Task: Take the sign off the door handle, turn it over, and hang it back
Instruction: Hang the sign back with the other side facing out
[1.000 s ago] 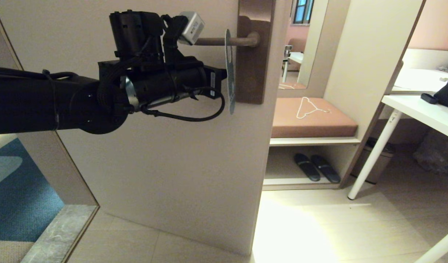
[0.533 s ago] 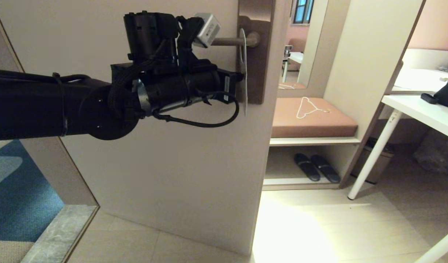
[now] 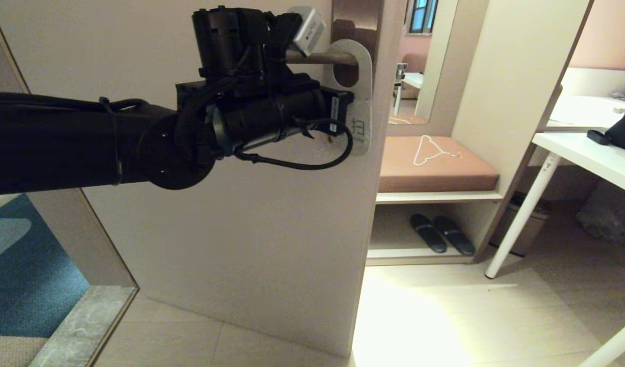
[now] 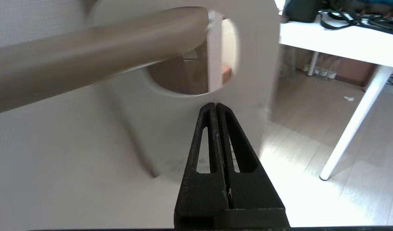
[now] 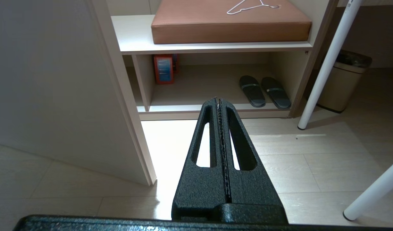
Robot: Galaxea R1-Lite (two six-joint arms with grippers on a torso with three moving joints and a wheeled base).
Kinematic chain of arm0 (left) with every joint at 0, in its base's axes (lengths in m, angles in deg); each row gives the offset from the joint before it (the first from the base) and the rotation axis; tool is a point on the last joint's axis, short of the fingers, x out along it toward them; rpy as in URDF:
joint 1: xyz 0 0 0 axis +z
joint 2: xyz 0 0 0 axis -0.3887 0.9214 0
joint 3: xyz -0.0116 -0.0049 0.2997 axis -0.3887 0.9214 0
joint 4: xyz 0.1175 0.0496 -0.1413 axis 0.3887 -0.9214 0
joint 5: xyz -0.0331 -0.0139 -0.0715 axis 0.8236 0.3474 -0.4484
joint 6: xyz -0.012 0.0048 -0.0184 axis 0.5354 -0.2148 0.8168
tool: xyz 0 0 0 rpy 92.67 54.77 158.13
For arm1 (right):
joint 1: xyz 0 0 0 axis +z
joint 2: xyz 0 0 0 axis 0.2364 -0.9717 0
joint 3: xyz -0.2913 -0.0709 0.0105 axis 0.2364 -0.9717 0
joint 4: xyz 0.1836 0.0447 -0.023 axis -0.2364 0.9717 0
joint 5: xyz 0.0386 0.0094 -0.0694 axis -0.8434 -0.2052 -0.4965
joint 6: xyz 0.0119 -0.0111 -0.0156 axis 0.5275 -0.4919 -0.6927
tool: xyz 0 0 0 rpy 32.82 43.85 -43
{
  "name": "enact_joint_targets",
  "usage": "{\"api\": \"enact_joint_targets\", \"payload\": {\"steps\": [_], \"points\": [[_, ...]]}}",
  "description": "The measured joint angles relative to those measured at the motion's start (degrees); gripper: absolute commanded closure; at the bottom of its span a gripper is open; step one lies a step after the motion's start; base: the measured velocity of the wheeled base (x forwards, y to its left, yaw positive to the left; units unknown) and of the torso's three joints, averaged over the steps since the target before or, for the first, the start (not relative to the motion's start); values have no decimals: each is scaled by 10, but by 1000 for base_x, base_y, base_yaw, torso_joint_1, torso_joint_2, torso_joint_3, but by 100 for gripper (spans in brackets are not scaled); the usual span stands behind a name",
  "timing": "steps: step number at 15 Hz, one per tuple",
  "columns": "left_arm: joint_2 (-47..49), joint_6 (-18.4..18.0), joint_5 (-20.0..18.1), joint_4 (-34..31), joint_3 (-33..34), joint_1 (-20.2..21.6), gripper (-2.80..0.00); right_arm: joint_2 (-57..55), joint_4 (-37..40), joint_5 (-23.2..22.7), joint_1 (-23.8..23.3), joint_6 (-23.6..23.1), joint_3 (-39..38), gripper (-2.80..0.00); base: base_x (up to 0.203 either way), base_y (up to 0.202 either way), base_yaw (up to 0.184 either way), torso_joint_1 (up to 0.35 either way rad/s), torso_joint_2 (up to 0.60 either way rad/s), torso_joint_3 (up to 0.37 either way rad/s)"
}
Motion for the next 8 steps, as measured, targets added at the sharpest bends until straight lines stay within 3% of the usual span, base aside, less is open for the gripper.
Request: {"api": "enact_joint_targets", "payload": {"steps": [8], "points": [[16, 2, 2, 1, -9, -5, 0, 0, 0, 0, 0, 0, 0, 0, 0, 0, 0, 0, 0, 0]]}}
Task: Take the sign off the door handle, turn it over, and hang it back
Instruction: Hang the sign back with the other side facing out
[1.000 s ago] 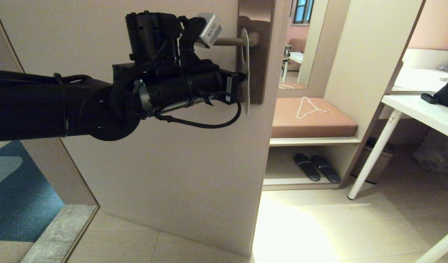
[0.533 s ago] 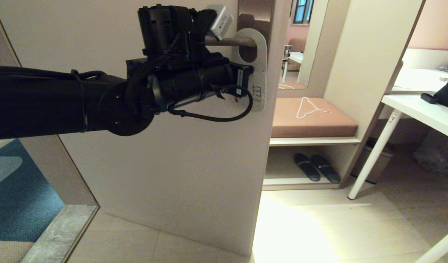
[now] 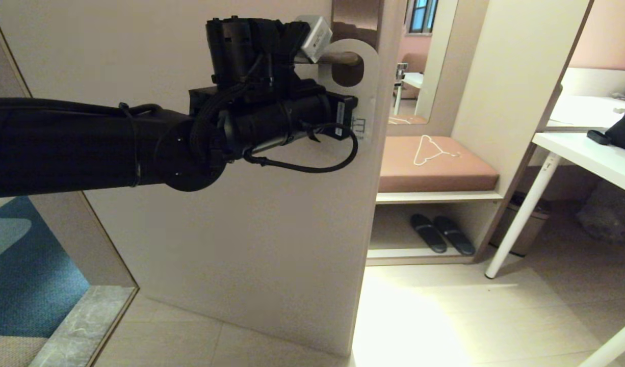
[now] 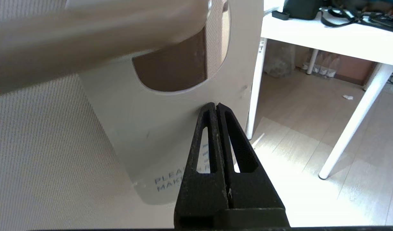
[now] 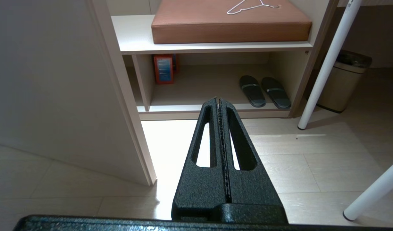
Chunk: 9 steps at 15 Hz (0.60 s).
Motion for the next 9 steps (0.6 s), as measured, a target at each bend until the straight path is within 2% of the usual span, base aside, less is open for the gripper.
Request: {"api": "enact_joint_targets", "payload": {"steps": [6, 9], "points": [[-8, -1, 6, -1, 10, 3, 0, 0, 0, 0, 0, 0, 0, 0, 0, 0, 0, 0, 0, 0], [-33, -1, 8, -1, 46, 12, 0, 0, 0, 0, 0, 0, 0, 0, 0, 0, 0, 0, 0, 0]]}}
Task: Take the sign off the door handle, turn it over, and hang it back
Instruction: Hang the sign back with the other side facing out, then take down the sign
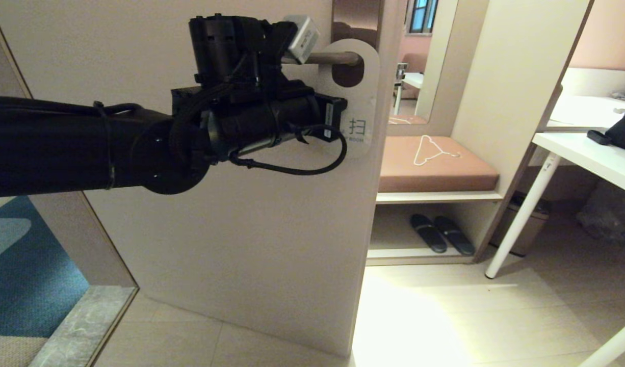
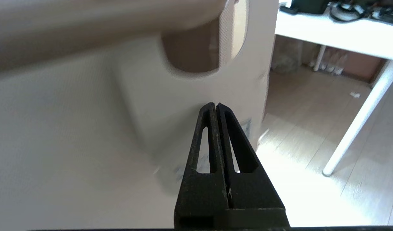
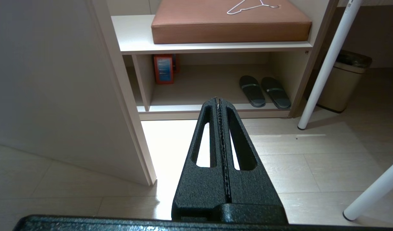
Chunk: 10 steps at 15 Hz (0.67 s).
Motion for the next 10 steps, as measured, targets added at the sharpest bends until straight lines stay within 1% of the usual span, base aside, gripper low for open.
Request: {"api": "enact_joint_targets", "payload": {"steps": [3, 5, 10], "points": [[-43, -3, 0, 0, 67, 15, 0, 0, 0, 0, 0, 0, 0, 0, 0, 0, 0, 0, 0, 0], [-81, -4, 0, 0, 119, 37, 0, 0, 0, 0, 0, 0, 0, 0, 0, 0, 0, 0, 0, 0], [-185, -5, -2, 0, 250, 126, 0, 0, 0, 0, 0, 0, 0, 0, 0, 0, 0, 0, 0, 0]]}}
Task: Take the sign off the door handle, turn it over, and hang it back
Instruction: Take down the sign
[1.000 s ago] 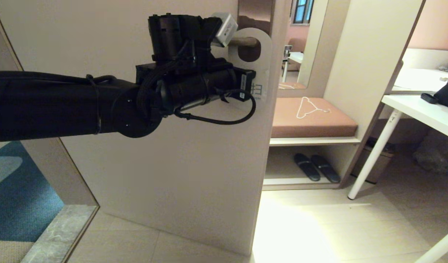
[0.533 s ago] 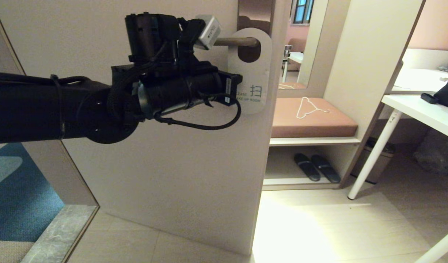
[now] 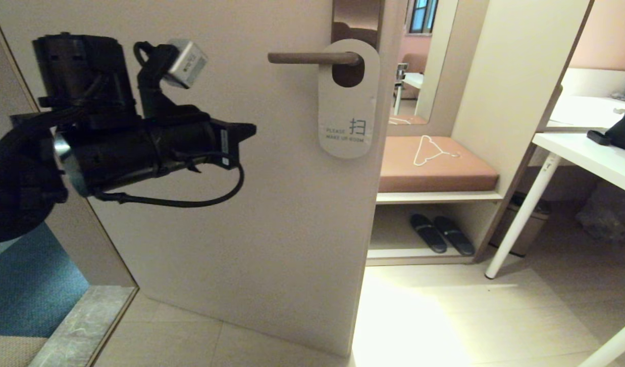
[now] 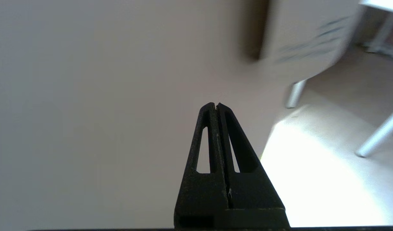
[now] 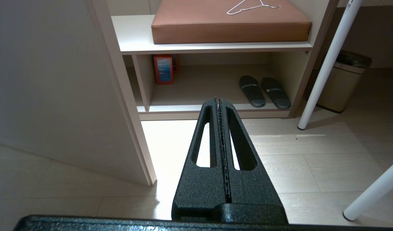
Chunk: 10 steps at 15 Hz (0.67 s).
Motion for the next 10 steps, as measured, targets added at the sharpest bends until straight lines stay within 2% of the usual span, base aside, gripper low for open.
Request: {"api": "enact_joint_targets", "payload": {"steps": [5, 10], "points": [[-102, -1, 2, 3, 94, 86, 0, 0, 0, 0, 0, 0, 0, 0, 0, 0, 0, 0, 0, 0], [-203, -9, 20, 83, 244, 106, 0, 0, 0, 0, 0, 0, 0, 0, 0, 0, 0, 0, 0, 0]]}}
